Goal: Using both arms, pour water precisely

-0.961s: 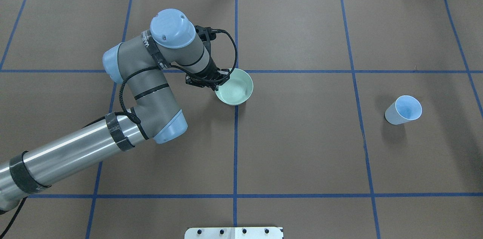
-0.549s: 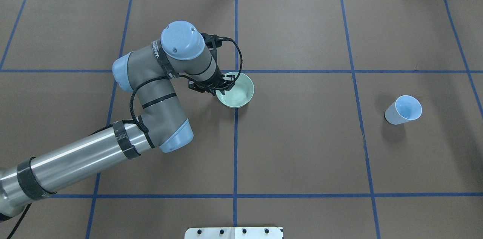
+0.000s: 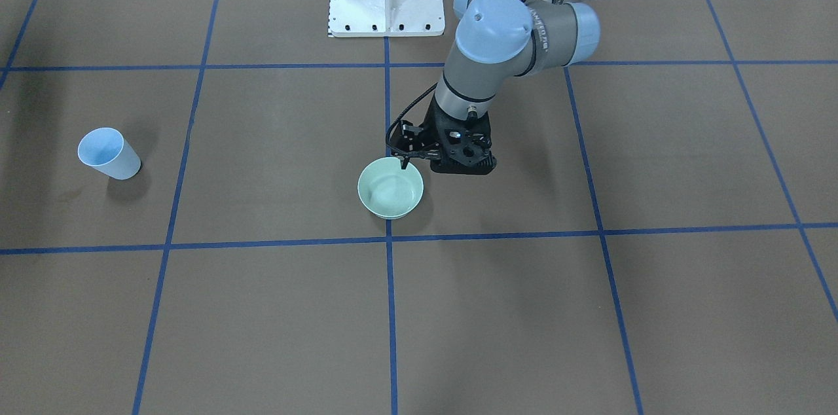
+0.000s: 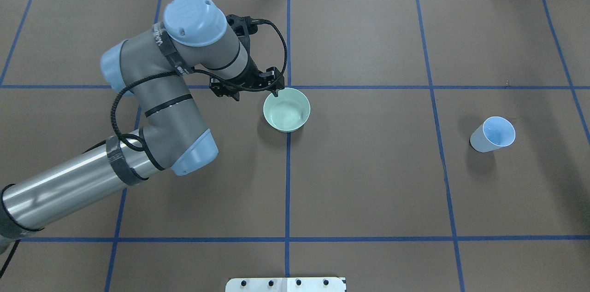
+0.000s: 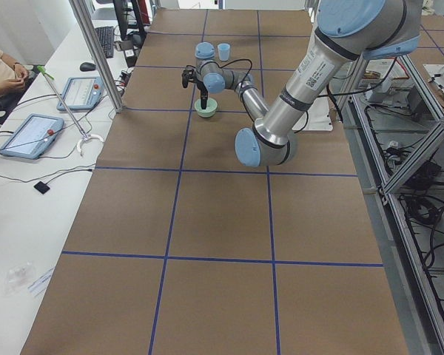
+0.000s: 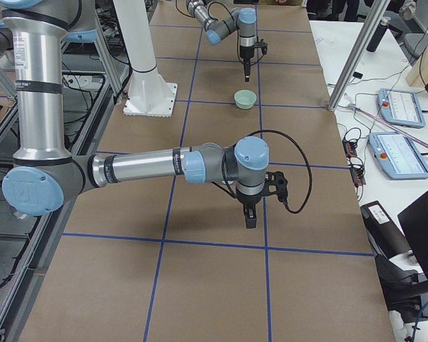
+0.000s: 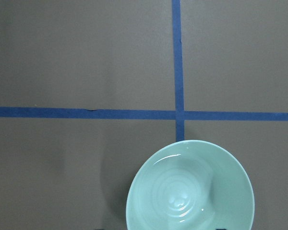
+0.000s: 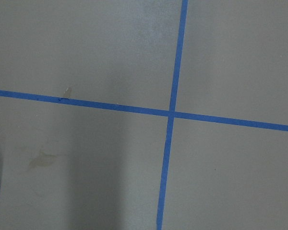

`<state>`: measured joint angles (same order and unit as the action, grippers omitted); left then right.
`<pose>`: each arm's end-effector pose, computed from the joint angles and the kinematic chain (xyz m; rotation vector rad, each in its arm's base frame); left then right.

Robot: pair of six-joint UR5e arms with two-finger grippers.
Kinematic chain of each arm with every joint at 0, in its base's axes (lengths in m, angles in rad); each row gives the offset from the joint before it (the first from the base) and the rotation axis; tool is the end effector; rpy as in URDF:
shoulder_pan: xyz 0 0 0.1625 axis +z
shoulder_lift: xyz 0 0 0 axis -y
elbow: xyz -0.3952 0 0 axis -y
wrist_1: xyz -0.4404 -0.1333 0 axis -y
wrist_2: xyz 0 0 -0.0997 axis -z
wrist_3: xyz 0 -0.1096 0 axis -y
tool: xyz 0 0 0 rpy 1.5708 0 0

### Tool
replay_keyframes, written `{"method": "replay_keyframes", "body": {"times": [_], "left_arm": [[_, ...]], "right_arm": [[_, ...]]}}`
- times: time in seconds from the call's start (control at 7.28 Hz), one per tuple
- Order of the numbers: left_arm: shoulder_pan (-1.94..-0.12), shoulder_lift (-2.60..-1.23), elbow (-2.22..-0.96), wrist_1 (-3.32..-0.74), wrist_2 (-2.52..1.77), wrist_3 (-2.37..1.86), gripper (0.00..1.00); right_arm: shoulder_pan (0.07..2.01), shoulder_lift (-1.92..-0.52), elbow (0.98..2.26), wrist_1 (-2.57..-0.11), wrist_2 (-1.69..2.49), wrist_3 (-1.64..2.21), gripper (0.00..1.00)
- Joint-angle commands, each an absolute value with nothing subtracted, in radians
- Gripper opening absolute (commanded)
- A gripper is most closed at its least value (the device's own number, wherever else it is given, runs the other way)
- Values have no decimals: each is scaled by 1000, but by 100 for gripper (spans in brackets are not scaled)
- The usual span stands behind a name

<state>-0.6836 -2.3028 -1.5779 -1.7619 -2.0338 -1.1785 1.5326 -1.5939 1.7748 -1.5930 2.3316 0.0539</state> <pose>0.5110 -0.5251 0.1385 0.0993 1.0018 -0.0510 0.0373 -0.5369 0.5410 0.1158 -0.7653 -0.0455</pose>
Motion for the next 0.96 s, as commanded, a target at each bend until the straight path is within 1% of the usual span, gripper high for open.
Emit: {"method": "replay_keyframes", "body": {"times": [0.0, 0.41, 0.69, 0.82], "left_arm": [[-802, -2106, -1730, -1734, -2094, -931, 100], [-1093, -1903, -1729, -1727, -2268, -483, 100], [-1263, -1811, -1726, -1621, -2296, -147, 100], [-1355, -1789, -1712, -1573, -2322, -11, 100]], "right_arm": [[1487, -1592, 1846, -1591, 2335, 185, 100], [1309, -1591, 2009, -1588, 2315, 540, 100], [1203, -1576, 2104, -1552, 2257, 790, 100], [1131, -1548, 2135, -1552, 2185, 933, 100]]}}
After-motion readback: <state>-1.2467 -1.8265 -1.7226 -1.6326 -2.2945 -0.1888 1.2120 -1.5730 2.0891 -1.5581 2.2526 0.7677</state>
